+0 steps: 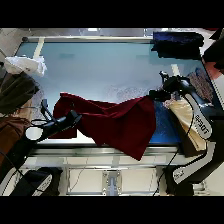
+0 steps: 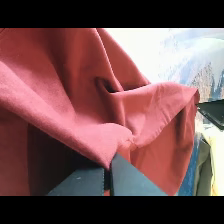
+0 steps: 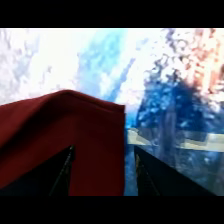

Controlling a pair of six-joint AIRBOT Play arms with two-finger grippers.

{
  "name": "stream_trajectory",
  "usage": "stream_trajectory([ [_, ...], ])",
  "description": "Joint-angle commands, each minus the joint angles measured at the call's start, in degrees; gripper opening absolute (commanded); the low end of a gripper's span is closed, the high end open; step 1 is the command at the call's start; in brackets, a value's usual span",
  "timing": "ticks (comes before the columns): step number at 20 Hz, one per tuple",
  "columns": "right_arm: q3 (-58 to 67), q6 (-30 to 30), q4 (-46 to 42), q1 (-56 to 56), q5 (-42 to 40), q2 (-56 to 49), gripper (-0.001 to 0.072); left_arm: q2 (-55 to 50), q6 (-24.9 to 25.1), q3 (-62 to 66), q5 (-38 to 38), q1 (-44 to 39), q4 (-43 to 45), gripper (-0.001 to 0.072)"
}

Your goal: Fold the shirts.

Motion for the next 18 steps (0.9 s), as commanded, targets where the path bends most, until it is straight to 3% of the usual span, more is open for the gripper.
stream_trajectory([
  [1, 0.11, -1.53, 2.56, 0.04, -2.38, -1.2, 0.0409, 0.07, 0.02, 0.07, 0.0, 0.07, 0.0, 0.0012],
  [3, 0.11, -1.55, 2.95, 0.04, -4.24, -2.1, 0.0395, 0.07, 0.02, 0.07, 0.02, 0.07, 0.0, 0.0012],
  [5, 0.2, -1.53, 3.48, 0.04, -4.74, -2.12, 0.0024, 0.09, 0.0, 0.13, 0.13, 0.07, -0.02, 0.0012],
  [10, 9.7, -1.75, 3.37, 0.02, -11.26, 2.56, 0.0011, 2.49, 0.33, 6.47, 1.2, 3.72, 0.07, 0.0011],
  [11, 12.9, -1.86, 3.06, 0.02, -13.99, 4.52, 0.0011, 4.02, 2.62, 8.98, 0.42, 5.84, 0.04, 0.0011],
  [13, 19.71, -3.56, 2.78, 0.04, -20.74, 9.9, 0.0011, 7.61, 6.58, 14.93, -4.9, 10.73, 0.07, 0.0011],
  [16, 29.35, -3.67, 2.93, 0.04, -31.71, 20.92, 0.001, 13.16, 9.11, 25.53, -18.05, 18.88, 0.07, 0.0011],
  [18, 34.8, -3.65, 2.89, 0.04, -37.16, 29.2, 0.001, 16.72, 10.58, 32.83, -22.84, 23.5, 0.09, 0.0011],
])
